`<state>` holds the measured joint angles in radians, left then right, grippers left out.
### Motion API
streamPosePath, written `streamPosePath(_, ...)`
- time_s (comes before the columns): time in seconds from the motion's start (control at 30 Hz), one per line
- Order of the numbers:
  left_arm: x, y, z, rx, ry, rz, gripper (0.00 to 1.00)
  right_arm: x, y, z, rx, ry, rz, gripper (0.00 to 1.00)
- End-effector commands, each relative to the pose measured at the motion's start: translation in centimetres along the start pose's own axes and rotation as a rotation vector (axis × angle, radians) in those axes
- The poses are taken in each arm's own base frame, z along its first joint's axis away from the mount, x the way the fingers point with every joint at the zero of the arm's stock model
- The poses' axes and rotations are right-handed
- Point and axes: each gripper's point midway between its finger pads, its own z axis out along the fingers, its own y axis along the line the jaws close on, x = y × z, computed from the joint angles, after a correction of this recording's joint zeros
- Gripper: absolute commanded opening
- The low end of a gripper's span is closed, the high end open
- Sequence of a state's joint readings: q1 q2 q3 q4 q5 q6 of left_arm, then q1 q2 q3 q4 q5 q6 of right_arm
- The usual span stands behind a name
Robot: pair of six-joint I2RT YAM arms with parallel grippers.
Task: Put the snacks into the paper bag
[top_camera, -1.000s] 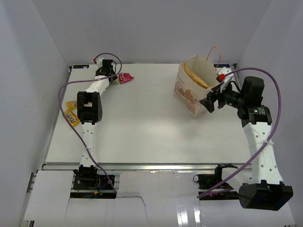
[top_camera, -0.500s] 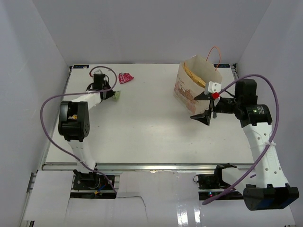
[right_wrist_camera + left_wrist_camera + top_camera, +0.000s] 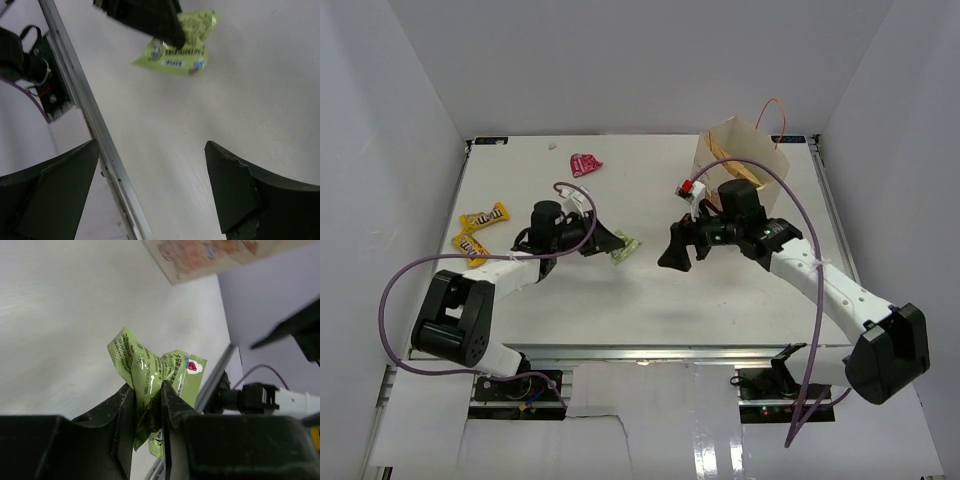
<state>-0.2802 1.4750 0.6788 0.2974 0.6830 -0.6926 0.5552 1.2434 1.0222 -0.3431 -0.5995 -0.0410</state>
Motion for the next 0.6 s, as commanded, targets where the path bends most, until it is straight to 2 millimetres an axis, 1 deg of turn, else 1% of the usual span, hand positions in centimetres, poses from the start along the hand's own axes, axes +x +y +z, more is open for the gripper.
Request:
streamPosePath(0.0,1.0,-6.5,-0.1,0.206,0.024,0.135,0.21,-3.2,-0.7,2.5,0.028,-0.116,0.296,0.91)
streamPosePath(0.03,1.3,-7.1,0.0,0.22,0.03,0.145,0.21,-3.5,-0.7,2.9,0.01,-0.124,0.324,0.91)
streamPosePath(0.07,1.8,-7.8,0.2,0.231,0.04,0.156,0.21,-3.3,-0.8,3.3,0.003,-0.121,0.356,0.9)
streamPosePath(0.1,1.9,-8.0,0.3,0.23,0.036,0.16,0.21,-2.7,-1.0,4.0,0.002,-0.105,0.413,0.89)
streamPosePath(0.17,2.2,-9.1,0.3,0.258,0.042,0.182,0.21,-2.4,-1.3,4.4,0.0,-0.1,0.434,0.87)
streamPosePath(0.2,2.2,-9.3,0.4,0.261,0.043,0.185,0.21,-2.0,-1.5,4.7,0.007,-0.09,0.452,0.85)
streamPosePath(0.27,2.4,-9.9,0.3,0.274,0.044,0.196,0.21,-1.8,-1.5,4.8,0.0,-0.092,0.46,0.83)
streamPosePath(0.37,2.4,-10.2,0.2,0.28,0.04,0.201,0.21,-1.0,-1.1,4.9,-0.02,-0.079,0.48,0.74)
streamPosePath(0.4,2.5,-10.3,0.2,0.28,0.041,0.202,0.21,-0.8,-1.0,4.9,-0.028,-0.072,0.486,0.69)
streamPosePath(0.47,2.6,-10.5,0.3,0.287,0.045,0.206,0.21,-0.5,-0.9,5.0,-0.033,-0.066,0.495,0.61)
streamPosePath(0.5,2.5,-10.7,0.3,0.292,0.044,0.211,0.21,-1.1,-0.8,5.0,-0.046,-0.084,0.477,0.56)
streamPosePath(0.53,2.5,-10.8,0.2,0.298,0.046,0.215,0.22,-1.0,-0.7,5.0,-0.052,-0.083,0.478,0.52)
streamPosePath(0.57,2.5,-10.8,0.3,0.298,0.048,0.216,0.22,-1.1,-0.6,5.1,-0.063,-0.085,0.474,0.45)
